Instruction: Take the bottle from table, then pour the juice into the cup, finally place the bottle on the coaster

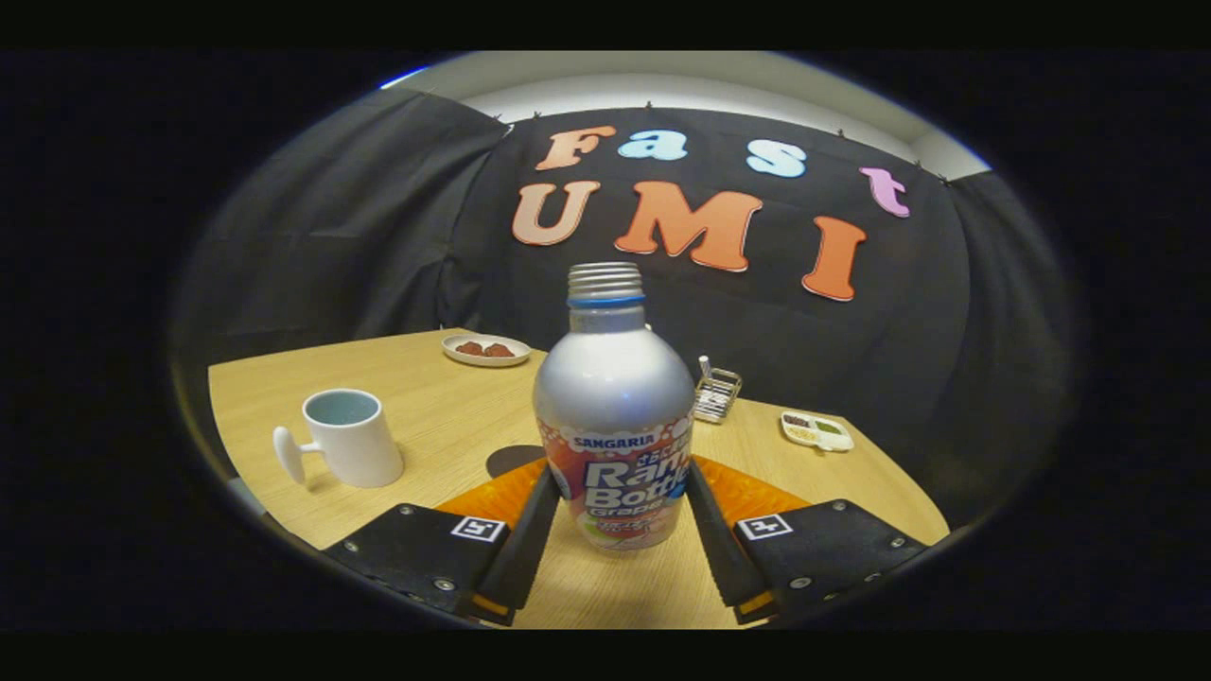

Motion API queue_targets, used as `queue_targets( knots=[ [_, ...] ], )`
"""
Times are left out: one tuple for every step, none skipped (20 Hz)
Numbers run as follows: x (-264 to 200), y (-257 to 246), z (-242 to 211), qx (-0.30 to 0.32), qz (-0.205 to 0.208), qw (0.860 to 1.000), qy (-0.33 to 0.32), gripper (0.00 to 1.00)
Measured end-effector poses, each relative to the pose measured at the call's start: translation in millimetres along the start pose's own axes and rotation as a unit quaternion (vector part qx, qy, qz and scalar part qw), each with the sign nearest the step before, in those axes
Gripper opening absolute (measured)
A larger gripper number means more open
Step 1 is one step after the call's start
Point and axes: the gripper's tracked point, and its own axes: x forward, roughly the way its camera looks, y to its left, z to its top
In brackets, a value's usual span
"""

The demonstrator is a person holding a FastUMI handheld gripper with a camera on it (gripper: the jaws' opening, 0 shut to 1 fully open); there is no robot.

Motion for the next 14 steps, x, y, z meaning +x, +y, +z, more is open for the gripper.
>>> queue_targets(
  knots=[
    [0, 1, 2, -0.016, -0.005, 1.000, -0.002, 0.74],
    [1, 2, 4, -0.031, -0.010, 0.999, -0.004, 0.74],
    [2, 3, 6, -0.047, -0.014, 0.999, -0.005, 0.74],
    [1, 5, 9, -0.062, -0.017, 0.998, -0.007, 0.74],
    [2, 8, 11, -0.078, -0.019, 0.997, -0.010, 0.74],
    [4, 12, 12, -0.092, -0.019, 0.996, -0.012, 0.74],
    [5, 16, 14, -0.103, -0.017, 0.994, -0.015, 0.74],
    [5, 20, 16, -0.116, -0.016, 0.993, -0.017, 0.74],
    [5, 23, 18, -0.134, -0.018, 0.991, -0.020, 0.74],
    [7, 26, 20, -0.155, -0.022, 0.987, -0.024, 0.74],
    [8, 29, 24, -0.180, -0.028, 0.983, -0.030, 0.74],
    [9, 33, 26, -0.204, -0.032, 0.978, -0.037, 0.74],
    [10, 38, 27, -0.227, -0.034, 0.972, -0.040, 0.74],
    [11, 43, 27, -0.249, -0.035, 0.967, -0.041, 0.74]
  ],
)
